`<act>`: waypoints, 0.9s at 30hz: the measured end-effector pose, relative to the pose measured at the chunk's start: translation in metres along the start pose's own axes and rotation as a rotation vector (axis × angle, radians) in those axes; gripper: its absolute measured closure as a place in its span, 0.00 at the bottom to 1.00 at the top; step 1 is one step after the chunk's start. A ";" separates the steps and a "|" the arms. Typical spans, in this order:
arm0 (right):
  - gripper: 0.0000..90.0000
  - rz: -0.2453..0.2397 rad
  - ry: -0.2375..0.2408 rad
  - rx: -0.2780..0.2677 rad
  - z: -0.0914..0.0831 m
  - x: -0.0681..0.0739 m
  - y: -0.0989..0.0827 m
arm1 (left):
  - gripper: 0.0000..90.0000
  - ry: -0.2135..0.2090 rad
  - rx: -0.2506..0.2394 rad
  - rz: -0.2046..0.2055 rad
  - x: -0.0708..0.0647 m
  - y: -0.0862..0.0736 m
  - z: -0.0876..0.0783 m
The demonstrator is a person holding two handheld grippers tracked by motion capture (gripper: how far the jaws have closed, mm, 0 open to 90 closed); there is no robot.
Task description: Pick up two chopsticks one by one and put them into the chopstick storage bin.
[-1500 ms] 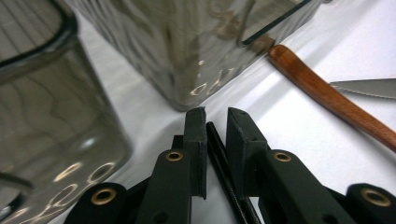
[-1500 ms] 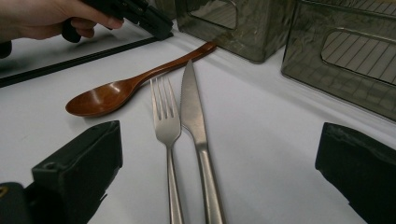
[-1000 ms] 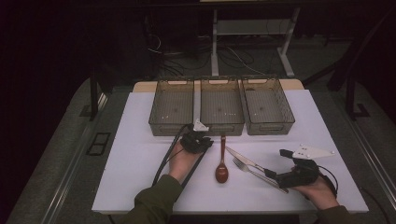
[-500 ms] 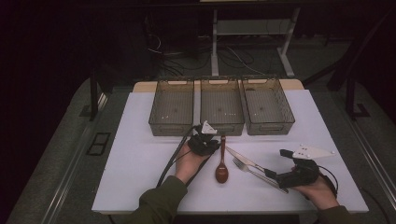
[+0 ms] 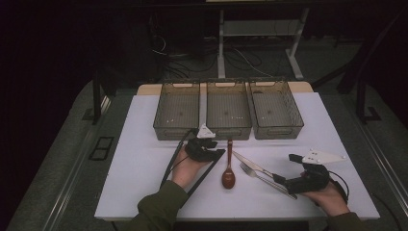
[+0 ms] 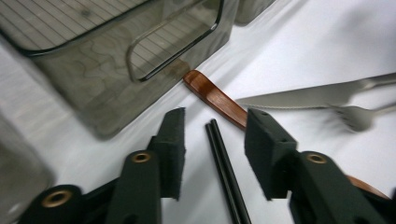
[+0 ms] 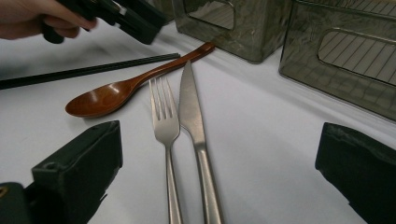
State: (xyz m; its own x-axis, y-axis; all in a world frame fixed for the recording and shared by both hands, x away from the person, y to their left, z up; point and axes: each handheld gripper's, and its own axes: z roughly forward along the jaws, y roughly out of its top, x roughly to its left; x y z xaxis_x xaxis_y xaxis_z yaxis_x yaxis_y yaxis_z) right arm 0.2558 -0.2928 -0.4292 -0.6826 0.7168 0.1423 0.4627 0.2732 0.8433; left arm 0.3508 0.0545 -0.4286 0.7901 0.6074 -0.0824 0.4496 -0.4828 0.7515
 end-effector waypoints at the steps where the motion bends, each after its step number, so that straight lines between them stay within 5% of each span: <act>1: 0.00 0.000 0.000 0.000 0.000 0.000 0.000 | 0.59 -0.006 -0.003 -0.002 0.001 -0.001 -0.005; 16: 0.00 -0.008 0.003 0.007 0.000 0.000 0.000 | 0.42 -0.085 -0.129 -0.044 0.007 -0.035 -0.070; 27: 0.00 -0.029 0.047 0.036 0.004 0.000 -0.002 | 0.38 -0.103 -0.165 -0.047 0.003 -0.066 -0.094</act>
State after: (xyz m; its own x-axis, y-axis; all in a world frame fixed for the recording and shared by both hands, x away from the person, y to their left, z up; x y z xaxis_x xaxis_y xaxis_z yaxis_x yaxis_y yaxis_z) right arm 0.2566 -0.2912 -0.4331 -0.7213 0.6777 0.1428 0.4620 0.3171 0.8283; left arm 0.2843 0.1482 -0.4169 0.8119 0.5553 -0.1803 0.4197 -0.3405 0.8414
